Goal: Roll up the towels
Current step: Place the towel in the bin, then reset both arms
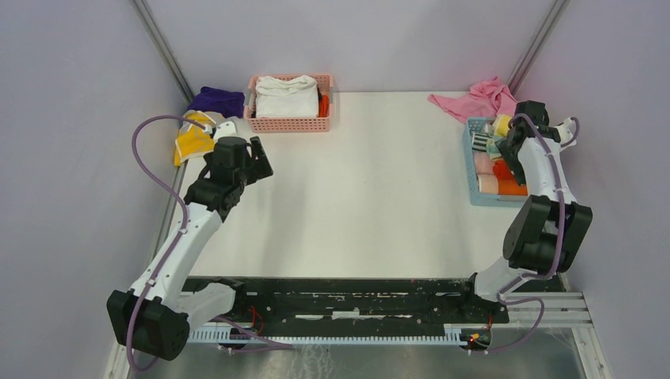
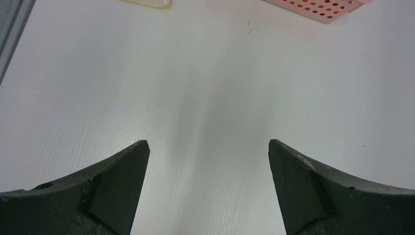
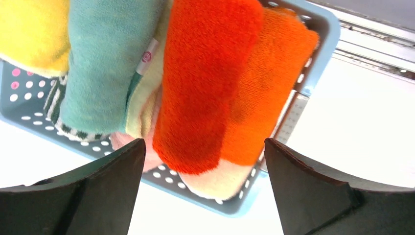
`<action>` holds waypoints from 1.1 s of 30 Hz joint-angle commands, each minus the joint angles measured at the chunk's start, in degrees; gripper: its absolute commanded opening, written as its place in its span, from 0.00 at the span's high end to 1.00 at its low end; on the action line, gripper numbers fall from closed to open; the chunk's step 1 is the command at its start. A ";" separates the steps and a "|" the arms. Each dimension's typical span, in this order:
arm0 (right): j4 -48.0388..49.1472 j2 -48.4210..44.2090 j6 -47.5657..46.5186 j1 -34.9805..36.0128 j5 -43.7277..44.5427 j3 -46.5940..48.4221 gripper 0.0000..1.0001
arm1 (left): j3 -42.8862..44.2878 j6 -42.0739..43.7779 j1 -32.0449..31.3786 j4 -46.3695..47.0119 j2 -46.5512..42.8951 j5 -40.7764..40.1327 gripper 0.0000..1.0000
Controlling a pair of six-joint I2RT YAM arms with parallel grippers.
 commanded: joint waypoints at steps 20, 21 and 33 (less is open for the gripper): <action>4.58 -47.96 -33.19 11.48 -16.40 -12.60 0.00 | 2.41 0.00 -0.26 -3.47 -23.23 -5.72 0.01; 5.16 -49.79 -34.59 13.46 -14.21 -13.39 0.00 | 0.88 0.03 -0.23 -2.74 -25.01 -5.86 0.01; 16.78 -71.46 -44.66 23.26 -3.46 -31.39 0.00 | -7.88 5.56 -0.23 9.41 -30.08 -6.80 0.01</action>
